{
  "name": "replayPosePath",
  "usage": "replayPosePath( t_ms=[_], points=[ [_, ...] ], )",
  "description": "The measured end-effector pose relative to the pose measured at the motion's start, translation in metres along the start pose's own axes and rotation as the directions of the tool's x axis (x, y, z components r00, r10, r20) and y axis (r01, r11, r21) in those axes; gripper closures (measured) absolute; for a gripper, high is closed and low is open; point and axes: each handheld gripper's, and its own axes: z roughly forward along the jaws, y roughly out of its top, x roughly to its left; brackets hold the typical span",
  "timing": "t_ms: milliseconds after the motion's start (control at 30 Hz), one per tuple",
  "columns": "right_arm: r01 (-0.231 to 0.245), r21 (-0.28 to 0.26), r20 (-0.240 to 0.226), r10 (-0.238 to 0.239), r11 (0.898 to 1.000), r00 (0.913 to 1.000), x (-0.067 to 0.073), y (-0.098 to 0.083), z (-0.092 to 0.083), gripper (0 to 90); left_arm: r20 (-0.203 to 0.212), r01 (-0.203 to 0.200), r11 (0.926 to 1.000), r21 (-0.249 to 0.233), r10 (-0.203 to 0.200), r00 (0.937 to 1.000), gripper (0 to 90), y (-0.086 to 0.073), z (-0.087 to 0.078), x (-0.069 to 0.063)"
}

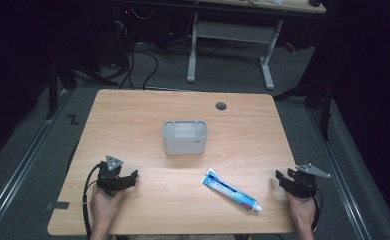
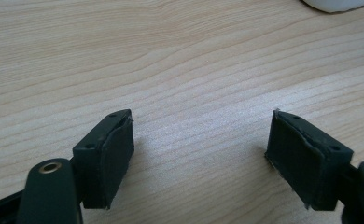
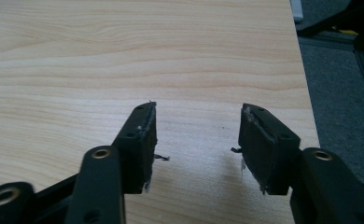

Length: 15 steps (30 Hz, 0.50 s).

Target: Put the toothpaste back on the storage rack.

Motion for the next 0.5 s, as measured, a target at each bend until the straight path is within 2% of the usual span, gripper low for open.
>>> replayPosePath(
  t_ms=[200,500],
  points=[
    [0.026,-0.029,-0.017,-0.026,0.999,0.9995,0.005,0.002,-0.01,52.0,-0.001,0.001,1.0,-0.001,-0.001,1.0,23.2,0.0,0.0,0.0],
    [0.038,-0.063,-0.051,-0.041,0.997,0.9979,0.015,0.002,-0.024,52.9,-0.001,0.001,1.0,-0.001,-0.001,1.0,23.2,0.0,0.0,0.0]
  ],
)
